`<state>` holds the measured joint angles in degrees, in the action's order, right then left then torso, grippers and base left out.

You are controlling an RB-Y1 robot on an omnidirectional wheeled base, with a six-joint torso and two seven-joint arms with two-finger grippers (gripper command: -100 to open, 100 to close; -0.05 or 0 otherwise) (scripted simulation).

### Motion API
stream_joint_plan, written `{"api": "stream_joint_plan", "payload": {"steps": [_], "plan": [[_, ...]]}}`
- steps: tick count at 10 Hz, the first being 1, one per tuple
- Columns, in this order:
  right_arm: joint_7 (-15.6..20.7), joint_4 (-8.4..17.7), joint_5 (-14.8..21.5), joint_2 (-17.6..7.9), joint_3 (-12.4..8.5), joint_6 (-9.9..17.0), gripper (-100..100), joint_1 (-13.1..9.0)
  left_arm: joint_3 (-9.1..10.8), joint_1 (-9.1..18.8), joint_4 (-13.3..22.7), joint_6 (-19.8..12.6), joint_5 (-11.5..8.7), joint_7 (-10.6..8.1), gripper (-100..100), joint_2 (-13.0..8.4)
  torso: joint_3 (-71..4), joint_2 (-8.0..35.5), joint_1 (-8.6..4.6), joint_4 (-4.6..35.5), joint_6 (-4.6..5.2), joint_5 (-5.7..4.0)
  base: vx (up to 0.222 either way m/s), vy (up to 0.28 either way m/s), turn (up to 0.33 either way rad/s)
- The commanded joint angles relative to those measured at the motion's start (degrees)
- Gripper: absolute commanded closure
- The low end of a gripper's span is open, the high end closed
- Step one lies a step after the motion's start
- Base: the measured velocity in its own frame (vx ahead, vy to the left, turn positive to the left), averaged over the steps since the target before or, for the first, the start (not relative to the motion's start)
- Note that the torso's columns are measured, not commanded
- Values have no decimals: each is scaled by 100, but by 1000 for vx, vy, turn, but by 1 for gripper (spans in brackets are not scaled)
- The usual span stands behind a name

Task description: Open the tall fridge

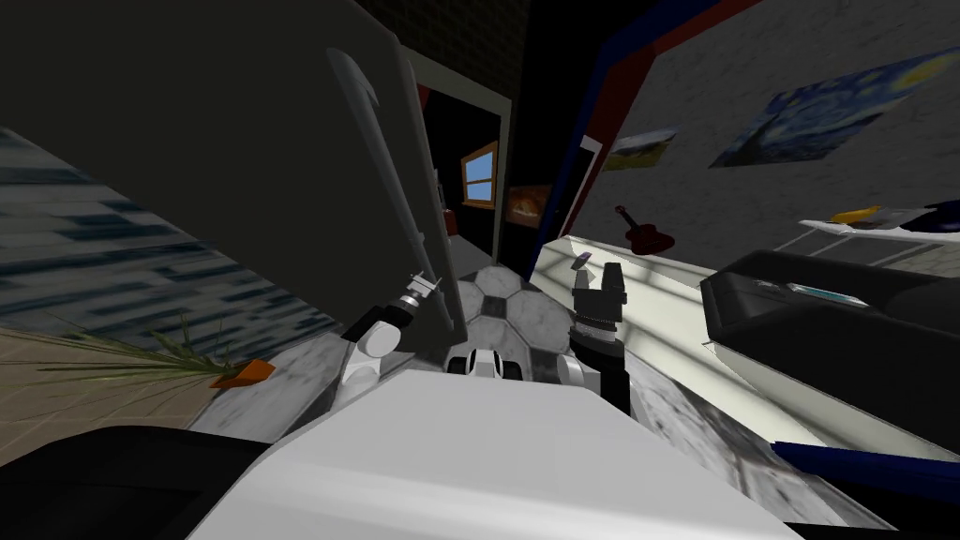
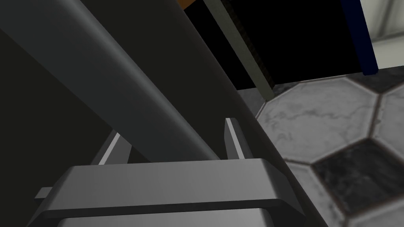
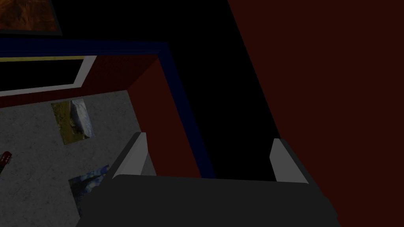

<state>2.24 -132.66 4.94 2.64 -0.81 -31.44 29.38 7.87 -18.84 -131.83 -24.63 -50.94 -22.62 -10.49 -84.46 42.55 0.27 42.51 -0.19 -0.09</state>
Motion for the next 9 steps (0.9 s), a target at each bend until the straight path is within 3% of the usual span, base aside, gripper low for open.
{"api": "stream_joint_plan", "payload": {"steps": [1,3,4,6,7,9], "plan": [[0,1,0,0,0,0,0,0,68,58,39,44,-266,143,100,-147,9,12,-12,2,3,2,-229,88,-118],[0,0,0,1,0,0,0,0,125,129,114,53,-616,299,100,-323,0,-1,-3,6,-8,1,-281,86,-208],[0,1,0,0,0,0,0,0,125,129,114,53,-616,299,100,-323,12,20,-8,10,4,-1,-255,88,-128],[0,0,0,0,0,0,0,1,182,200,189,62,-966,456,100,-498,-5,-5,-4,15,-5,-5,-261,84,-208],[0,1,0,0,0,0,0,0,182,200,189,62,-966,456,100,-498,7,14,-23,15,7,-7,-256,61,-112],[0,0,0,0,0,0,0,1,239,272,264,71,-1315,613,100,-673,8,13,-31,19,9,-11,-278,61,-203]]}}
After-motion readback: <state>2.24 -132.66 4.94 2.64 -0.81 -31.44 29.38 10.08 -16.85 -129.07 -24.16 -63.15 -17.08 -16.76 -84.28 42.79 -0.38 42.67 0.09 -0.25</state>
